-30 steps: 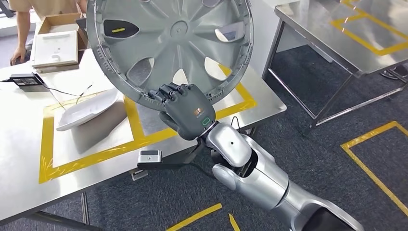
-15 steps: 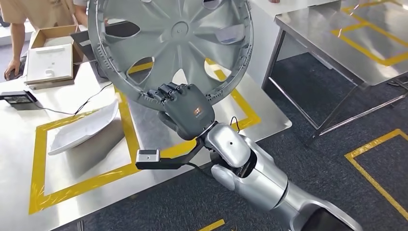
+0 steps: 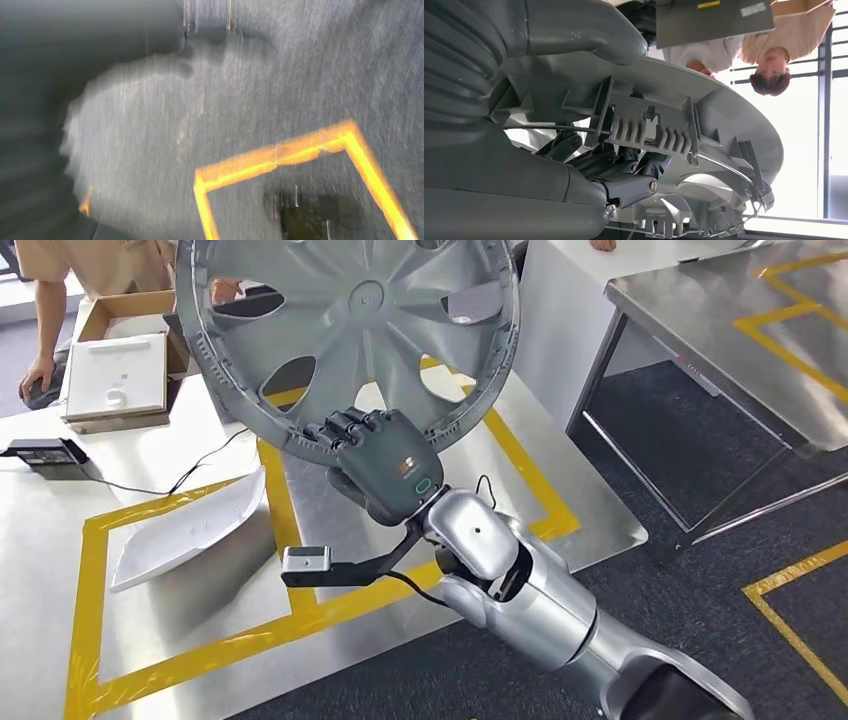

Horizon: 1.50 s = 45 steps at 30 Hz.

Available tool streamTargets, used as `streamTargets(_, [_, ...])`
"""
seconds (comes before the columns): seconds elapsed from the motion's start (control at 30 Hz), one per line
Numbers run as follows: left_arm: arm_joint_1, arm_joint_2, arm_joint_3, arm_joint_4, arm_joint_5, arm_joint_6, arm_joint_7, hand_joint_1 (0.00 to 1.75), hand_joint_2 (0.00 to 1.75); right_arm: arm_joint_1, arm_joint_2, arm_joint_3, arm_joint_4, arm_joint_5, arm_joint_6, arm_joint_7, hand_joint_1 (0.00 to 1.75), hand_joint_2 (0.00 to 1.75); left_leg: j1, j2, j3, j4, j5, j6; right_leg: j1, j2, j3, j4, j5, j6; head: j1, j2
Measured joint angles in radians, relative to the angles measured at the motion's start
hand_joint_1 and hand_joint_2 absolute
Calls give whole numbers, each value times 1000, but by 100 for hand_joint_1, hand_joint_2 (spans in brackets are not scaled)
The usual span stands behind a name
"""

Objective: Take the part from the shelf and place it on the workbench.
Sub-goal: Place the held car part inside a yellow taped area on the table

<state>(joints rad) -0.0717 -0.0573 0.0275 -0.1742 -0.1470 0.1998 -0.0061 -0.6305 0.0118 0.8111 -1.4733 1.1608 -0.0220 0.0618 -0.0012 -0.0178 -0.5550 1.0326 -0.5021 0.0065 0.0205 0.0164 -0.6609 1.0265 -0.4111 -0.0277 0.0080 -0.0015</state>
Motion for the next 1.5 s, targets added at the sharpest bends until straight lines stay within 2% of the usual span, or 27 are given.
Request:
streamTargets(0.1, [1, 1, 0, 0, 0, -1, -2, 0, 175, -5, 0, 0, 1, 2, 0, 3, 175, 175, -1, -1, 7, -6, -3, -1, -3, 1, 12, -10, 3, 9, 2, 0])
streamTargets(0.2, [-1, 1, 0, 0, 0, -1, -3, 0, 175, -6, 0, 0, 2, 3, -1, 3, 175, 175, -2, 1, 17, -20, -9, -5, -2, 2, 13, -11, -4, 4, 2, 0])
streamTargets(0.43, [1, 9, 6, 0, 3, 2, -9, 0, 175, -5, 0, 0, 8, 6, -3, 0, 175, 175, -3, 1, 18, -23, -11, -2, -4, 2, 14, -11, -5, 6, 2, 0])
streamTargets(0.5, [1, 9, 8, 0, 5, 5, -12, 0, 175, -6, 0, 0, 10, 4, -6, -4, 175, 175, -4, 1, 19, -25, -9, 0, -5, 2, 16, -12, -3, 9, 2, 0])
streamTargets(0.57, [1, 6, 8, 0, 5, 8, -13, 0, 175, -8, 0, 0, 11, -1, -10, -5, 175, 175, 3, 5, 27, -36, -1, 4, -5, 1, 12, 0, -11, 16, 4, 0])
streamTargets(0.63, [1, 3, 9, 0, 5, 9, -13, 0, 175, -12, 0, 0, 13, -6, -13, -5, 175, 175, 12, 10, 35, -44, 6, 8, -9, -2, -24, 76, -52, 29, 6, 0])
streamTargets(0.7, [2, 4, 12, 0, 5, 11, -12, 0, 175, -14, 0, 0, 17, -9, -15, -4, 175, 175, 14, 12, 35, -41, 5, 7, -19, -3, -90, 210, -106, 42, 8, 0])
streamTargets(0.73, [2, 4, 13, 0, 4, 11, -11, 0, 175, -14, 0, 0, 19, -10, -15, -4, 175, 175, 15, 13, 35, -39, 3, 6, -25, -5, -116, 258, -117, 48, 8, 0])
streamTargets(0.77, [2, 4, 13, 0, 3, 11, -11, 0, 175, -13, 0, 0, 21, -11, -15, -3, 175, 175, 17, 13, 35, -35, 0, 3, -31, -7, -125, 271, -110, 53, 8, 0])
streamTargets(0.8, [3, 4, 14, 0, 2, 10, -11, 0, 175, -13, 0, 0, 23, -11, -15, -3, 175, 175, 21, 13, 36, -31, -5, -1, -35, -9, -112, 242, -84, 57, 8, 0])
streamTargets(0.83, [2, 4, 14, 0, 1, 8, -10, 0, 175, -14, 0, 0, 24, -12, -14, -3, 175, 175, 25, 13, 38, -25, -11, -7, -39, -12, -82, 179, -48, 62, 8, 0])
streamTargets(0.87, [2, 5, 14, 0, 1, 6, -10, 0, 175, -14, 0, 0, 25, -12, -14, -3, 175, 175, 29, 12, 38, -21, -17, -14, -41, -13, -48, 112, -25, 65, 8, 0])
streamTargets(0.9, [1, 6, 14, 0, 0, 4, -10, 0, 175, -15, 0, 0, 25, -12, -14, -3, 175, 175, 30, 12, 37, -14, -23, -22, -41, -13, -21, 58, -11, 63, 9, 0])
streamTargets(0.93, [1, 8, 14, 0, 0, 3, -10, 0, 175, -15, 1, 0, 26, -12, -14, -2, 175, 175, 30, 12, 35, -10, -28, -29, -40, -12, -5, 28, -10, 56, 10, 0])
streamTargets(1.0, [0, 10, 14, 0, -1, 0, -10, 0, 175, -16, 2, -1, 28, -18, -14, 1, 175, 175, 27, 11, 35, -12, -31, -44, -35, -9, -1, 22, -20, 35, 10, 0])
streamTargets(1.07, [0, 10, 14, -1, -6, -2, -9, 0, 175, -18, 2, -5, 30, -41, -3, 5, 175, 175, 29, 12, 38, -12, -39, -56, -36, -9, 3, 21, -23, 19, 8, 0])
streamTargets(1.1, [-1, 10, 14, -2, -8, -5, -8, 0, 175, -19, 3, -7, 33, -54, 4, 5, 175, 175, 30, 13, 29, 10, -53, -59, -38, -9, 7, 19, -25, 12, 7, 0])
streamTargets(1.13, [-2, 9, 14, -2, -10, -7, -8, 0, 175, -20, 4, -10, 37, -67, 12, 4, 175, 175, 29, 13, 7, 55, -76, -61, -39, -10, 11, 17, -26, 6, 6, 0])
streamTargets(1.2, [-3, 10, 14, -2, -13, -10, -6, 0, 175, -20, 6, -14, 48, -80, 20, 1, 175, 175, 28, 14, -68, 193, -129, -61, -35, -10, 14, 17, -31, -1, 4, 0])
streamTargets(1.23, [-2, 10, 14, -2, -13, -10, -5, 0, 175, -20, 6, -15, 54, -82, 22, 0, 175, 175, 27, 14, -105, 252, -143, -61, -33, -10, 15, 18, -32, -3, 4, 0])
streamTargets(1.27, [-1, 11, 14, -2, -14, -10, -4, 0, 175, -19, 6, -15, 60, -84, 24, -1, 175, 175, 26, 14, -127, 279, -137, -58, -30, -9, 17, 18, -34, -5, 4, 0])
streamTargets(1.3, [0, 11, 14, -2, -14, -11, -4, 0, 175, -20, 6, -17, 64, -88, 27, -1, 175, 175, 24, 14, -131, 266, -110, -54, -28, -8, 20, 18, -35, -6, 4, 0])
streamTargets(1.37, [0, 12, 14, -3, -18, -13, -3, 0, 175, -28, 9, -20, 81, -114, 46, -4, 175, 175, 20, 14, -91, 147, -25, -42, -25, -7, 28, 18, -39, -4, 5, 0])
streamTargets(1.4, [-2, 12, 14, -3, -20, -14, -3, 0, 175, -40, 13, -21, 98, -136, 63, -10, 175, 175, 16, 14, -66, 81, 5, -35, -23, -5, 29, 20, -40, -2, 5, 0])
streamTargets(1.43, [-5, 13, 14, -3, -22, -14, -2, 0, 175, -56, 19, -22, 123, -165, 82, -19, 175, 175, 13, 13, -49, 35, 21, -31, -22, -4, 27, 21, -40, 3, 5, 0])
streamTargets(1.5, [-11, 14, 14, -4, -27, -16, 0, 0, 175, -99, 38, -25, 203, -233, 115, -51, 175, 175, 7, 12, -39, 7, 23, -24, -22, -1, 22, 20, -36, 15, 5, 0])
